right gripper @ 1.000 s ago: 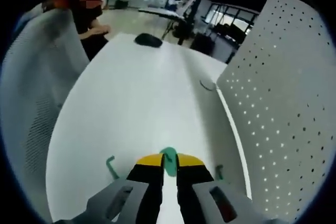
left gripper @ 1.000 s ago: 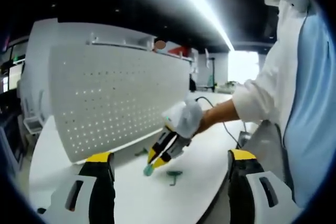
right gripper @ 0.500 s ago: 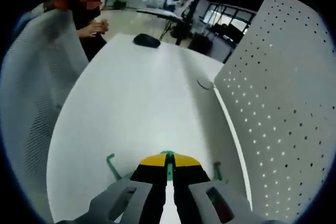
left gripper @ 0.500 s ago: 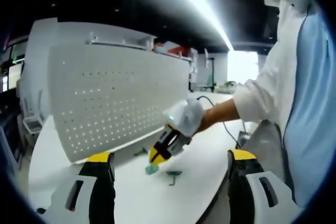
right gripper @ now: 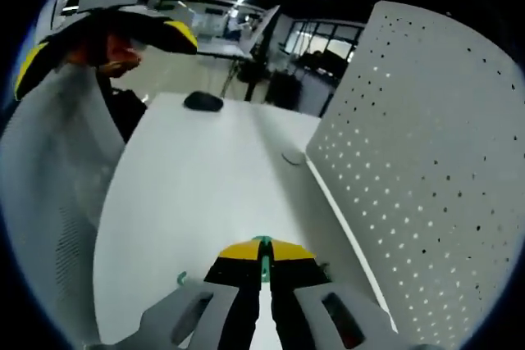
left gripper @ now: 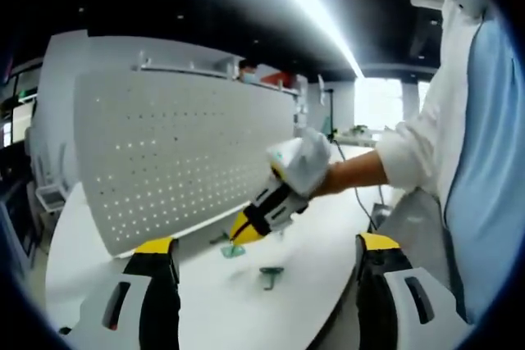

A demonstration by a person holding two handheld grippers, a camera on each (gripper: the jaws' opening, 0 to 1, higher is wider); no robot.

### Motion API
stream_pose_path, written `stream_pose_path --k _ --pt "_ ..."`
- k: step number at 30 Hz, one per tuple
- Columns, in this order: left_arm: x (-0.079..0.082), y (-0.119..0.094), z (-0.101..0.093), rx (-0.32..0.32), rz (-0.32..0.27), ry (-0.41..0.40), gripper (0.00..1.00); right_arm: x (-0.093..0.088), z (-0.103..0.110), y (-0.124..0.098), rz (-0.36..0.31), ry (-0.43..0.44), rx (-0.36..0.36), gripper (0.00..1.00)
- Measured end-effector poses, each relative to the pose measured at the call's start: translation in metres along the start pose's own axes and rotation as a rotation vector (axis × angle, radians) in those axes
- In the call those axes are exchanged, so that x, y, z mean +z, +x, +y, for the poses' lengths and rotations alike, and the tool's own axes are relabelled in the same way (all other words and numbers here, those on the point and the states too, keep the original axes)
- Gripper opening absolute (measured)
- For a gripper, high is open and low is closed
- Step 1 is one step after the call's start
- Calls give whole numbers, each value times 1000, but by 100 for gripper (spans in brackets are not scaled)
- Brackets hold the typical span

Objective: Insert the hook assembly into the mounting plate slot until the hook locks in place.

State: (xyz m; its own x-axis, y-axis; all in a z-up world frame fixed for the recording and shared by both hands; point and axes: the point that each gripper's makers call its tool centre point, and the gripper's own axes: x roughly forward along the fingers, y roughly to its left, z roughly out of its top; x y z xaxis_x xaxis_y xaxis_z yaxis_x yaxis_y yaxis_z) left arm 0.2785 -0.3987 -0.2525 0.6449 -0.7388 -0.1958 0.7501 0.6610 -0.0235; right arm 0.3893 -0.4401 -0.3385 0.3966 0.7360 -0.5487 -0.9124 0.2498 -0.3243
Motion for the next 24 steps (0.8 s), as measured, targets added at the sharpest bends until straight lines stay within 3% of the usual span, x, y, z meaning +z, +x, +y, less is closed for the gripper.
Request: stream_pose_path --k 13,24 --pt "10 -4 1 0 -44 -13 87 68 0 -50 -192 80 -49 0" --pt "30 -8 10 -4 -102 -35 81 110 23 -80 -313 105 45 0"
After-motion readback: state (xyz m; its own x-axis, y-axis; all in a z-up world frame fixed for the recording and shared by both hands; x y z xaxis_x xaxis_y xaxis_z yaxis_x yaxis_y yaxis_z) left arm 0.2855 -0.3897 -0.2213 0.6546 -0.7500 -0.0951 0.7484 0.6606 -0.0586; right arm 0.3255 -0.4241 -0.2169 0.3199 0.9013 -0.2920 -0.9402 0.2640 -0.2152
